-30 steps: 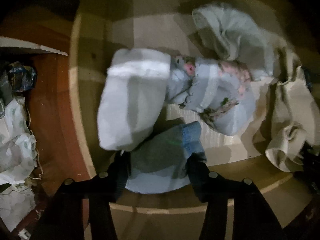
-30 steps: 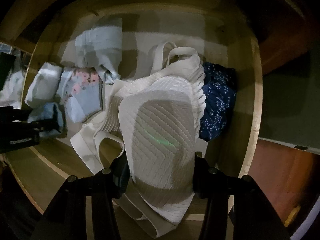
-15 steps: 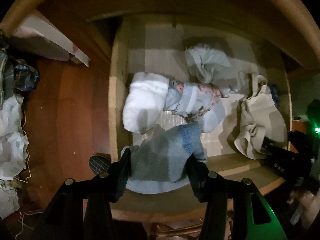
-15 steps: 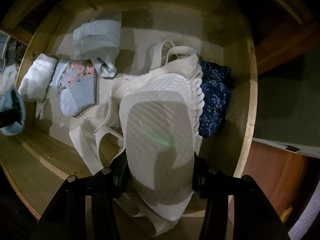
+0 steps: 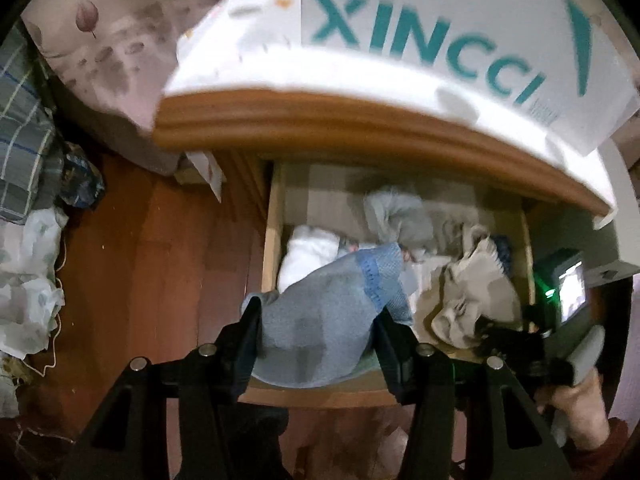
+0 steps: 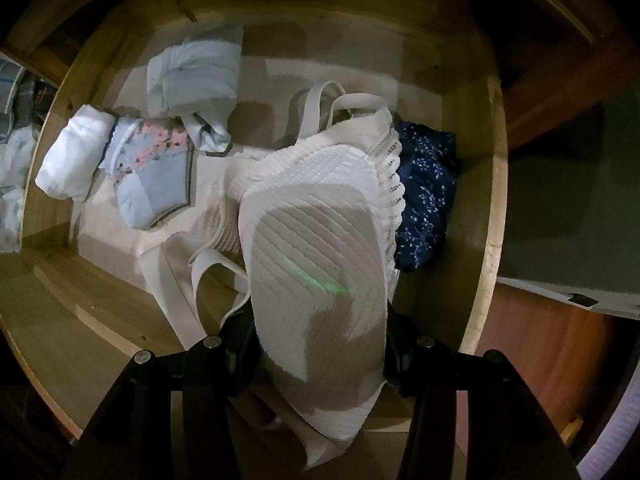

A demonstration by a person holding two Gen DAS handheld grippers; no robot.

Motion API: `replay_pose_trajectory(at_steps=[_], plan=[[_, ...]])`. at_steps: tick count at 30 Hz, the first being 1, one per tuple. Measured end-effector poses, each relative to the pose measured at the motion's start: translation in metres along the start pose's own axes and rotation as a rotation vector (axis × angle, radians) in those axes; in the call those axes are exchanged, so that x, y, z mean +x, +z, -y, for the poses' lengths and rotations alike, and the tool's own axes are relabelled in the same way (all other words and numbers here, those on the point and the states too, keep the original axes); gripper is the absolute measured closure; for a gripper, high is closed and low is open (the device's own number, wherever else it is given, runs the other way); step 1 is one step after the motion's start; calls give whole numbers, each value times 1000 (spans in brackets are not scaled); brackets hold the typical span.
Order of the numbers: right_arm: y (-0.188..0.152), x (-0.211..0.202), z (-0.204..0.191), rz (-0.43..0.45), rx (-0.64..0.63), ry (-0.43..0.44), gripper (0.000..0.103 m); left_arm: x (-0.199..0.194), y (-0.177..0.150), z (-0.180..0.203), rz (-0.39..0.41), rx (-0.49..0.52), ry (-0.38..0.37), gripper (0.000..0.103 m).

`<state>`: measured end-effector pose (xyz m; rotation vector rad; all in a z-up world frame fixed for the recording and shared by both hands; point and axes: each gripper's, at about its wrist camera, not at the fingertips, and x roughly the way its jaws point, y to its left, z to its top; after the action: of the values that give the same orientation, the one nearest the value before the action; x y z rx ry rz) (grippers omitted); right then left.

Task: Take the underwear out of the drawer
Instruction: 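Lift the light blue sock with the left tool and carry it over the white box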

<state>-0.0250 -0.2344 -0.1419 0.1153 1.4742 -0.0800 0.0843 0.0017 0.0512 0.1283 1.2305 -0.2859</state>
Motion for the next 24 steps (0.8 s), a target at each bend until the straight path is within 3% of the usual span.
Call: replay_pose_trajectory(at_steps=[12,24], plan=[[-1,-9,7,9,2,7,56,-104,23,10,204,51,-7,50],[-4,-14,12,15,1,20,56,-192,102,33,387,104,1,50]])
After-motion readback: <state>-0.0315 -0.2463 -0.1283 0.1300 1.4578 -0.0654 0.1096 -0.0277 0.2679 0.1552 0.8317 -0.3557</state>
